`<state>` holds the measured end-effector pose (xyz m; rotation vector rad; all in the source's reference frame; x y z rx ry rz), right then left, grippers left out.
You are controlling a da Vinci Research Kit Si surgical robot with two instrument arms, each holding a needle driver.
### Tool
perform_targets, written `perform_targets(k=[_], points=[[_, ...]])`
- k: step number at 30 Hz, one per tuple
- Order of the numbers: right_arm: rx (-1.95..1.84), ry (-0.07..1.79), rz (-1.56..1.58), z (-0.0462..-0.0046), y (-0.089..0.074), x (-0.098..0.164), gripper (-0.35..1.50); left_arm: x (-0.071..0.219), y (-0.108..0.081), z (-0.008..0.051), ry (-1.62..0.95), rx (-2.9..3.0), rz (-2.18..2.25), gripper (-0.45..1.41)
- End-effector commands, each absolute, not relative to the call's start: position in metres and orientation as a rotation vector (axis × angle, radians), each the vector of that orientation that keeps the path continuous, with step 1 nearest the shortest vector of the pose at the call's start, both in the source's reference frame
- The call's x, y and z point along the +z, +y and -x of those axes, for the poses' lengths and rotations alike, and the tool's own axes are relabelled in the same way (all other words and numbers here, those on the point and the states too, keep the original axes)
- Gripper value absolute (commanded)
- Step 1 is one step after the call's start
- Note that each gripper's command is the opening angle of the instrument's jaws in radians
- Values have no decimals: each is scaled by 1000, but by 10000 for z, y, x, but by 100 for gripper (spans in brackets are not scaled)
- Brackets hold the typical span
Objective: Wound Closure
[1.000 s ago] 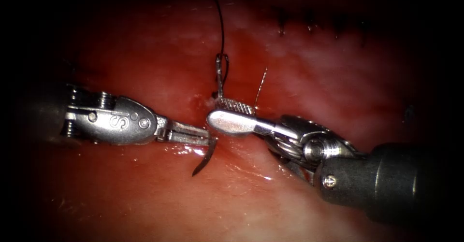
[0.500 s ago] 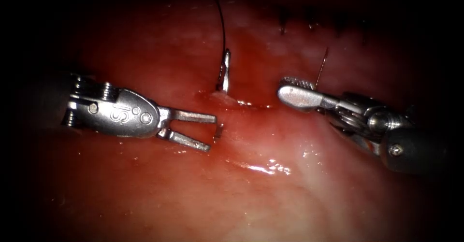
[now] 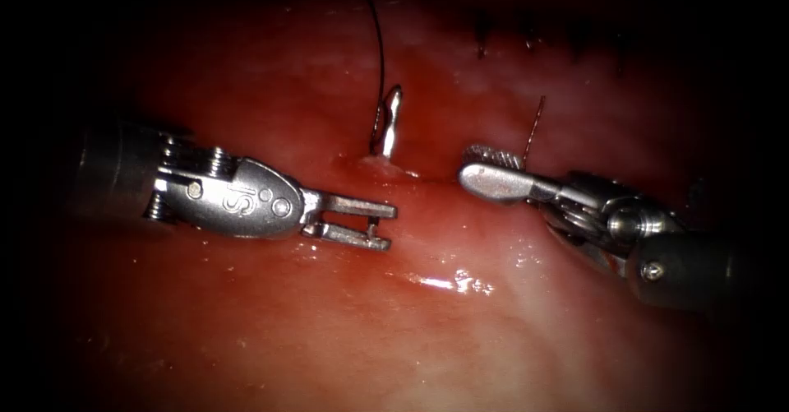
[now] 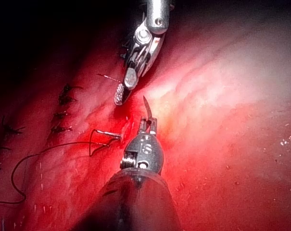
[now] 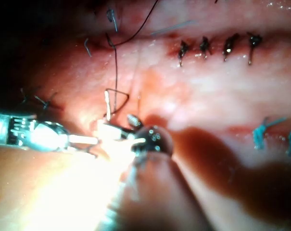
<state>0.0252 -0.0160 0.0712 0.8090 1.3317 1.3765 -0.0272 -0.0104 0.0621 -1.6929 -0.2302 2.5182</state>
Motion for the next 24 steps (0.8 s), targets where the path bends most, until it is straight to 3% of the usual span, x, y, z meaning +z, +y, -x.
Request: perform_targets(k=[1, 6, 9, 11, 12, 24], points=[[1364, 1323, -820, -258, -165, 717, 111, 626, -104, 278, -255, 2487, 1676, -45], [1267, 1300, -778, -259, -171, 716, 98, 624, -106, 278, -362, 2303, 1643, -45], [1116, 1293, -698, -260, -174, 715, 62, 620, -110, 277, -477, 2185, 1630, -45], [1000, 1289, -613, -261, -177, 713, 51, 614, -110, 275, -545, 2110, 1630, -45], [892, 1278, -548, -261, -179, 711, 19, 607, -108, 273, -583, 2038, 1642, -45], [552, 1316, -461, -273, -176, 709, -1, 550, -95, 253, -803, 1763, 1623, -45]])
